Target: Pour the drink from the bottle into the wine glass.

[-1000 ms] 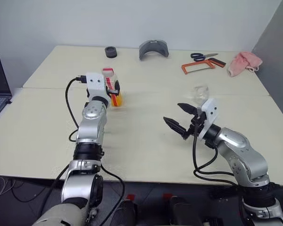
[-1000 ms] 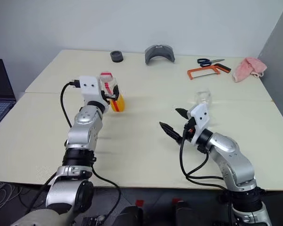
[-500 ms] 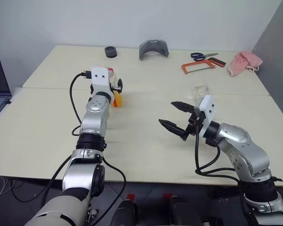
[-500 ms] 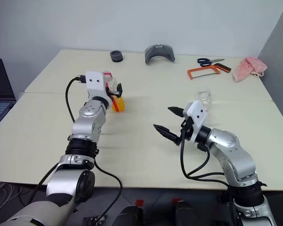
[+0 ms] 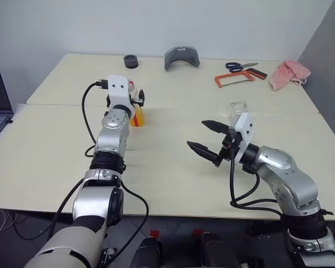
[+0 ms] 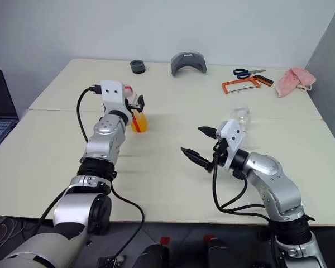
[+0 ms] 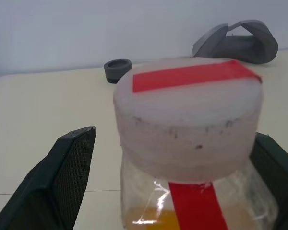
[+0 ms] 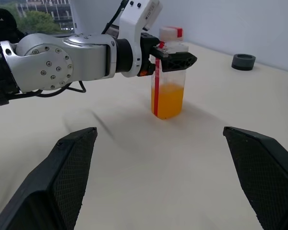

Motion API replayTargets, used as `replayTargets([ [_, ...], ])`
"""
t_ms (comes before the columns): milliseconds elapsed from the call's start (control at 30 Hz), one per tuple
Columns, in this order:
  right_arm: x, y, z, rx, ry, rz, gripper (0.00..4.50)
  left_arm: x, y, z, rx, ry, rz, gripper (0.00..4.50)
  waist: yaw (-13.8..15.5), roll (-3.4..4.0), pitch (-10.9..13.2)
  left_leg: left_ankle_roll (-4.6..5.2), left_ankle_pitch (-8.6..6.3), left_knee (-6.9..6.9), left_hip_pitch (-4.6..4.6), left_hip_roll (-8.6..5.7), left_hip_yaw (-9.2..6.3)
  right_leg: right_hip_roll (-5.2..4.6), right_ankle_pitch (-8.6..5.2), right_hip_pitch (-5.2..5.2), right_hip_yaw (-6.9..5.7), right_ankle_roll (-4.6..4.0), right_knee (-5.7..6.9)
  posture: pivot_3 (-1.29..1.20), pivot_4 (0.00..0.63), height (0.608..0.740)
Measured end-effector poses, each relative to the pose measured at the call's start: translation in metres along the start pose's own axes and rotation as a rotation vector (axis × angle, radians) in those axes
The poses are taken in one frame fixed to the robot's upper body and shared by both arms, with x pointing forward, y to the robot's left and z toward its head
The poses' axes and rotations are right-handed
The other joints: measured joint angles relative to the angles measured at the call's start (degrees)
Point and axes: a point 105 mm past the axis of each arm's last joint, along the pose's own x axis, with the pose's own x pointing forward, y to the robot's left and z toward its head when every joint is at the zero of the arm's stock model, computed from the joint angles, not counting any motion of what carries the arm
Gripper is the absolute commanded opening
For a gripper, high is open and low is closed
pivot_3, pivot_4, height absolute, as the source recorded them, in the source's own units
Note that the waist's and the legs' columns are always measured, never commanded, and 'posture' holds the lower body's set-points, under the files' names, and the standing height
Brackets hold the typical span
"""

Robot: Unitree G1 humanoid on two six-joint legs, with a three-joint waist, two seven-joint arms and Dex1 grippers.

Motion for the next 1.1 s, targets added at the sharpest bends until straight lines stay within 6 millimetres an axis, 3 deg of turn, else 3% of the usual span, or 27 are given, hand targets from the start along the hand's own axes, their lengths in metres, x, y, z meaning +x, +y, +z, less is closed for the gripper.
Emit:
replayTargets([
  [267, 0.0, -0.001, 0.0, -0.005, 0.003, -0.005, 4.5, 0.001, 0.0, 0.0, 0.0, -0.006, -0.002, 4.48, 0.0, 0.0, 0.0, 0.0, 0.0, 0.01, -0.02, 0.0, 0.0, 0.0, 0.0, -0.01, 0.0, 0.0, 0.0, 0.0, 0.15, 0.74],
  [367, 0.0, -0.001, 0.0, -0.005, 0.003, -0.005, 4.5, 0.002, -0.001, 0.001, 0.0, -0.006, -0.008, 3.88, 0.0, 0.0, 0.0, 0.0, 0.0, 0.01, -0.01, -0.01, 0.0, 0.0, 0.0, -0.01, 0.0, 0.0, 0.0, 0.0, 0.15, 0.74],
  [533, 0.0, -0.001, 0.0, -0.005, 0.003, -0.006, 4.5, 0.002, -0.003, 0.0, -0.002, -0.006, -0.025, 2.28, 0.0, 0.0, 0.0, 0.0, 0.0, 0.01, -0.02, 0.0, 0.0, 0.0, 0.0, -0.01, 0.0, 0.0, 0.0, 0.0, 0.15, 0.74],
  [600, 0.0, -0.001, 0.0, -0.005, 0.003, -0.006, 4.5, 0.002, -0.003, 0.0, -0.002, -0.005, -0.026, 1.92, 0.0, 0.0, 0.0, 0.0, 0.0, 0.01, -0.03, 0.0, -0.01, 0.0, 0.0, -0.03, -0.01, 0.0, 0.0, 0.0, 0.15, 0.74],
  [1100, 0.003, 0.0, 0.003, -0.026, -0.015, -0.003, 4.5, -0.009, -0.005, -0.006, -0.025, -0.048, -0.069, 1.81, 0.0, 0.0, 0.0, -0.16, 0.09, 0.01, -0.05, 0.02, -0.01, 0.0, 0.0, -0.04, 0.0, 0.0, 0.01, 0.0, 0.15, 0.74],
])
